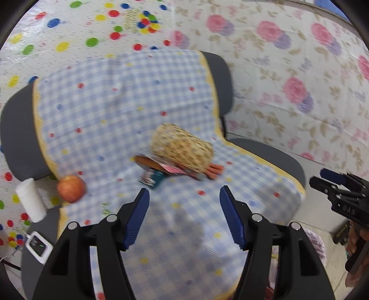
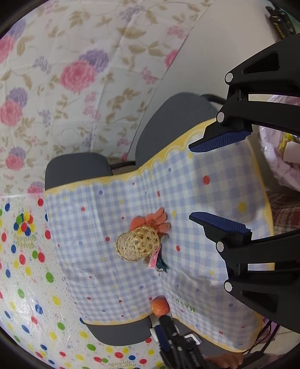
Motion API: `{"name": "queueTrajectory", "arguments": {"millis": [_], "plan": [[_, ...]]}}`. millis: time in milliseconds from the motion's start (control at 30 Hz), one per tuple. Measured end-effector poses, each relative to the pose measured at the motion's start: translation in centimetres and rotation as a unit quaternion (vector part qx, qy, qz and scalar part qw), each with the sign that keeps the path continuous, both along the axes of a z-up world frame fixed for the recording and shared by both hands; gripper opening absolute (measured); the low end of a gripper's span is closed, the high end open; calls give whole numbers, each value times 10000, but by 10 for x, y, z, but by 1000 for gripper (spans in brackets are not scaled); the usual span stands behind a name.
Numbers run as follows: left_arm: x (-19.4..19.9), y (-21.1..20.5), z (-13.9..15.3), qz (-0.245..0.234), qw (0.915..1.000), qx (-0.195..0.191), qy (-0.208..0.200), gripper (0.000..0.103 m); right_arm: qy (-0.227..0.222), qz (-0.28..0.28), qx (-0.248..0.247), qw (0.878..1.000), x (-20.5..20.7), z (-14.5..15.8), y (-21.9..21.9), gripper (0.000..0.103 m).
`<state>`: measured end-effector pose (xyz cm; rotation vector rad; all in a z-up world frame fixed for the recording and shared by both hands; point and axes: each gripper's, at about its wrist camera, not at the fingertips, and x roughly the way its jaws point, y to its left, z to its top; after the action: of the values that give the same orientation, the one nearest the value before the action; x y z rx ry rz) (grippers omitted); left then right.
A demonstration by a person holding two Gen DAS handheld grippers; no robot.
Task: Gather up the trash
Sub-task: 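Move both open grippers back over the chair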
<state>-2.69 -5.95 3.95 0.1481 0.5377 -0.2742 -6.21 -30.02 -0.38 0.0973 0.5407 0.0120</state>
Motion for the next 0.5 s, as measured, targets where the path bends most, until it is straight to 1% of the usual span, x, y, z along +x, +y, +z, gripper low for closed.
{"name": "queueTrajectory", "arguments": {"millis": [100, 167, 300, 367, 500], "plan": [[14, 16, 16, 301, 9994, -16, -140, 67, -22, 176, 8, 9998, 21, 5, 9, 59], [22, 22, 24, 438, 9988, 7, -215, 68, -50, 337, 25, 9994, 38, 10, 17, 60], [43, 31, 38, 702, 9971, 24, -298, 78, -122, 545, 118, 9984, 66, 21, 30, 68], [51, 33, 41, 740, 9968, -9, -305, 80, -166, 614, 197, 9978, 81, 26, 36, 76], [77, 34, 32, 918, 9951, 135, -334, 81, -113, 860, 234, 9960, 118, 27, 50, 83]]}}
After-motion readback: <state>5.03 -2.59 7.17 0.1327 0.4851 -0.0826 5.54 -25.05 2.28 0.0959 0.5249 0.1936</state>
